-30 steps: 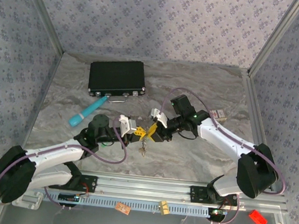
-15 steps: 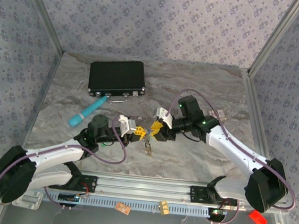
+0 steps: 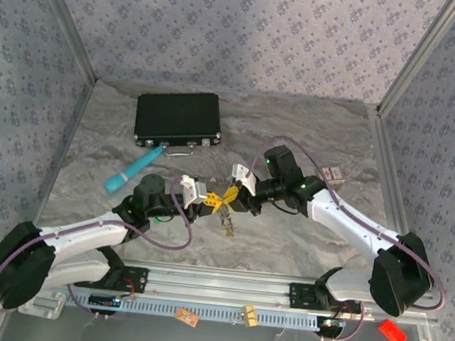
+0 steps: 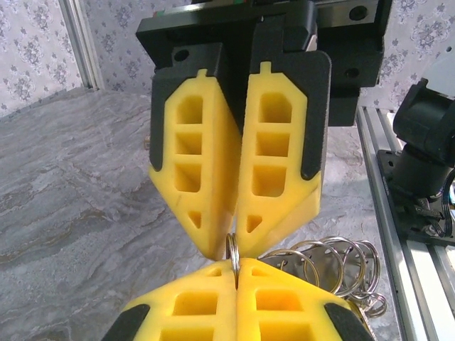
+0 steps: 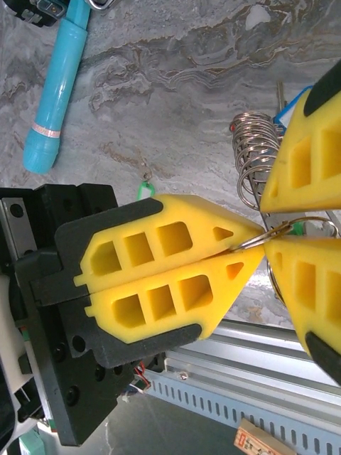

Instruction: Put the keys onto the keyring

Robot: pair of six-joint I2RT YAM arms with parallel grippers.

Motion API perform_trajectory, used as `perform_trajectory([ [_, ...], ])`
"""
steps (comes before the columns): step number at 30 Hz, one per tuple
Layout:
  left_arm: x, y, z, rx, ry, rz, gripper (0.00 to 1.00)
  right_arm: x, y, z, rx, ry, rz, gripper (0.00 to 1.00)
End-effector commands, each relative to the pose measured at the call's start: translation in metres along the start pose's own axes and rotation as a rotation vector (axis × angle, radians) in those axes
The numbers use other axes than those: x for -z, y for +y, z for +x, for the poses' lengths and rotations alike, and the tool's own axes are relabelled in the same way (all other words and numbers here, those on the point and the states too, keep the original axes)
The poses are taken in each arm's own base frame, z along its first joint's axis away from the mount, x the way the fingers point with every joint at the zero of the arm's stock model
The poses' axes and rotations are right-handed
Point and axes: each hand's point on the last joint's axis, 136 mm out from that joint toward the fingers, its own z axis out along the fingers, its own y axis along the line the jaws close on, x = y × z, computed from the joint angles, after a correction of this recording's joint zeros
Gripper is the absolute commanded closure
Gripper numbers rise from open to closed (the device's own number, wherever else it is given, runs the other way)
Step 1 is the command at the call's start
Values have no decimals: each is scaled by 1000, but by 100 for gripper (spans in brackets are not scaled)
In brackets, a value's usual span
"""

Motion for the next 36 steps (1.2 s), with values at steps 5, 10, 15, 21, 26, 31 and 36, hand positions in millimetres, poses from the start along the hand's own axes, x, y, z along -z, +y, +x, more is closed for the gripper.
perform_trajectory([
  [5,1,-5,-22,-34,-69,26,100,-5,1,-4,2,1,-25,100],
  [10,-1,9,-7,9,30,-45,85,0,0,-2,32,51,12,100],
  [15,0,10,5,27,90,-58,80,3,0,6,84,167,50,100],
  [21,-3,10,9,33,124,-41,83,0,3,5,142,251,55,100],
  [26,-4,9,4,21,113,-29,84,-5,6,11,182,338,50,100],
  [31,-3,6,-1,13,90,-20,85,-7,5,12,194,360,50,100],
  [36,-6,3,-2,14,91,10,95,-10,11,2,193,309,25,100],
])
